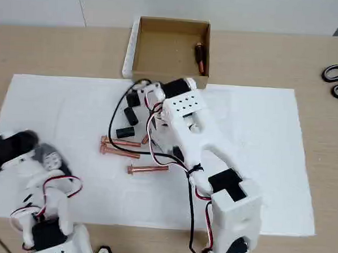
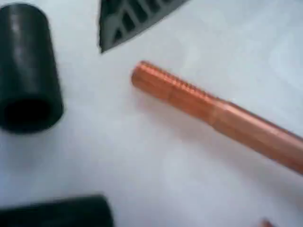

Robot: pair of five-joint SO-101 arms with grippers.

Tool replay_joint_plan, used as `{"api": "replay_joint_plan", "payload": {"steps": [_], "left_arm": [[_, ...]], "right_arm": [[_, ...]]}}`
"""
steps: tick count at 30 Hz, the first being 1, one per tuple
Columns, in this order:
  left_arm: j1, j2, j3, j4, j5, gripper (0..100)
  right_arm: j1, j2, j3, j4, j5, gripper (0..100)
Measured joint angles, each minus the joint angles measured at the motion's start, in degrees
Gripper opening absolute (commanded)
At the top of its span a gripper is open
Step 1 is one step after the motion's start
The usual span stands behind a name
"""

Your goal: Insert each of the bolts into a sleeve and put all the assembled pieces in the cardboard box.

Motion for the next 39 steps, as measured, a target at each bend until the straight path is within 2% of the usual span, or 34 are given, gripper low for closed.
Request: {"api": "replay_joint_plan", "payload": {"steps": [4, 9, 14, 25, 30, 39], "left_arm": [[5.2, 0.0, 0.0, -2.3, -0.1, 1], [8.2, 0.0, 0.0, -5.6, -0.1, 1], [8.4, 0.0, 0.0, -7.7, -0.1, 1], [8.5, 0.0, 0.0, -8.7, -0.1, 1], [8.5, 0.0, 0.0, -14.2, -0.1, 1], [9.7, 0.0, 0.0, -25.0, -0.1, 1]], "right_arm": [[0.4, 0.3, 3.4, -0.4, 1.8, 16.2], [1.8, 0.3, 4.1, -1.2, 2.2, 16.2], [3.7, 1.1, 4.9, -3.9, 2.2, 16.2], [0.9, 6.5, 5.4, -8.3, 2.1, 15.6], [1.0, 6.7, 5.0, -8.4, 2.1, 0.4], [3.3, 5.9, 5.2, -8.8, 2.1, 0.6]]}}
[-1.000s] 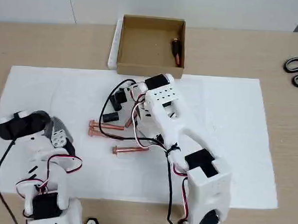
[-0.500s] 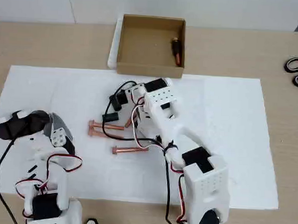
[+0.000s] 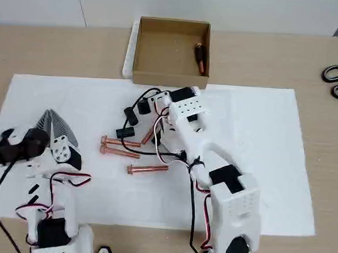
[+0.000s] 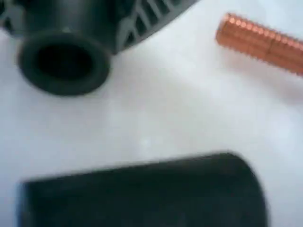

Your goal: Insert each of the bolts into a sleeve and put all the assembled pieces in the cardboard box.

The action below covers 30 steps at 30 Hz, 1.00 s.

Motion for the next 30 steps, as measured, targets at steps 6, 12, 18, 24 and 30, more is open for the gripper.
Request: {"api": "replay_joint_plan", "payload": {"steps": [6, 12, 18, 24, 30], "left_arm": [[11.6, 0.0, 0.0, 4.3, 1.1, 1], [22.4, 0.0, -1.9, 12.1, 1.4, 1], [25.0, 0.0, -5.6, 16.9, 1.6, 1], [25.0, 0.0, -6.9, 19.2, 1.6, 1], [25.2, 0.0, -15.3, 17.5, 1.6, 1]], "right_arm": [[2.1, -7.6, 0.3, 1.9, 0.0, 0.7], [5.0, -20.6, 0.4, 4.1, -0.8, 0.6], [13.5, -28.1, 0.4, 4.6, -6.8, 0.5], [23.3, -28.1, 2.1, 4.6, -10.2, 0.5], [25.8, -27.9, 2.8, 4.6, -12.0, 0.5]]}}
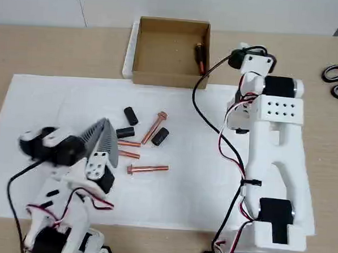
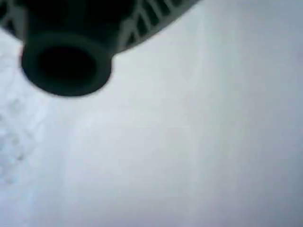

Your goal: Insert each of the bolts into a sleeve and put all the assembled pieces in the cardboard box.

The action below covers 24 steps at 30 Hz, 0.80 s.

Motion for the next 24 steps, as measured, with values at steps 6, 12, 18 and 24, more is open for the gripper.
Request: {"api": "replay_joint_plan", "payload": {"steps": [6, 12, 18, 24], "left_arm": [[0.0, 7.3, -6.2, -3.0, 0.0, 1], [-0.7, 31.3, -19.2, -3.3, 7.5, 1], [-5.3, 62.0, -29.9, -3.3, 25.2, 1], [-5.1, 86.4, -38.9, 1.9, 36.6, 1]], "right_arm": [[0.2, 0.1, 0.4, 0.0, 0.0, 0.6], [0.1, 0.1, 0.4, 0.0, 0.7, 0.6], [0.1, 0.1, 0.4, 0.0, 0.9, 0.6], [0.1, 0.1, 0.4, -0.4, 1.8, 0.6]]}}
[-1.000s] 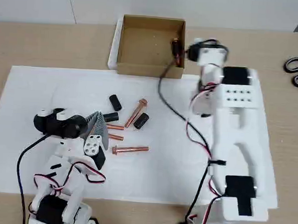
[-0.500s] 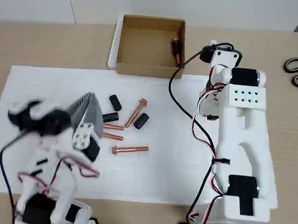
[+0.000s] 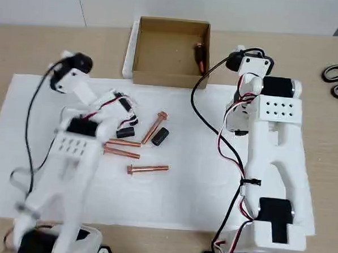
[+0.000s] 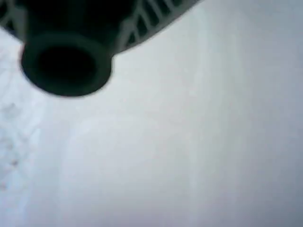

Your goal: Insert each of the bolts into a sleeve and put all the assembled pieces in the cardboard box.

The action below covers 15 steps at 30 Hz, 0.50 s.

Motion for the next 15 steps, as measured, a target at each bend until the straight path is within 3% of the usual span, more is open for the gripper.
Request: {"api": "replay_joint_plan", "payload": {"steps": [4, 7, 11, 15], "left_arm": [[0.9, 10.5, -8.4, 9.8, 0.7, 1], [1.9, 14.8, -16.0, 19.4, -3.2, 1], [5.8, 16.5, -25.1, 33.8, -8.0, 1], [9.6, 16.9, -31.0, 41.0, -8.8, 1]], "right_arm": [[0.0, 0.0, 0.0, -0.3, 0.7, 0.6], [0.0, 0.0, 0.0, -0.3, 0.7, 0.6], [0.0, 0.0, 0.0, -0.3, 0.7, 0.6], [0.0, 0.0, 0.0, -0.3, 0.7, 0.6]]}}
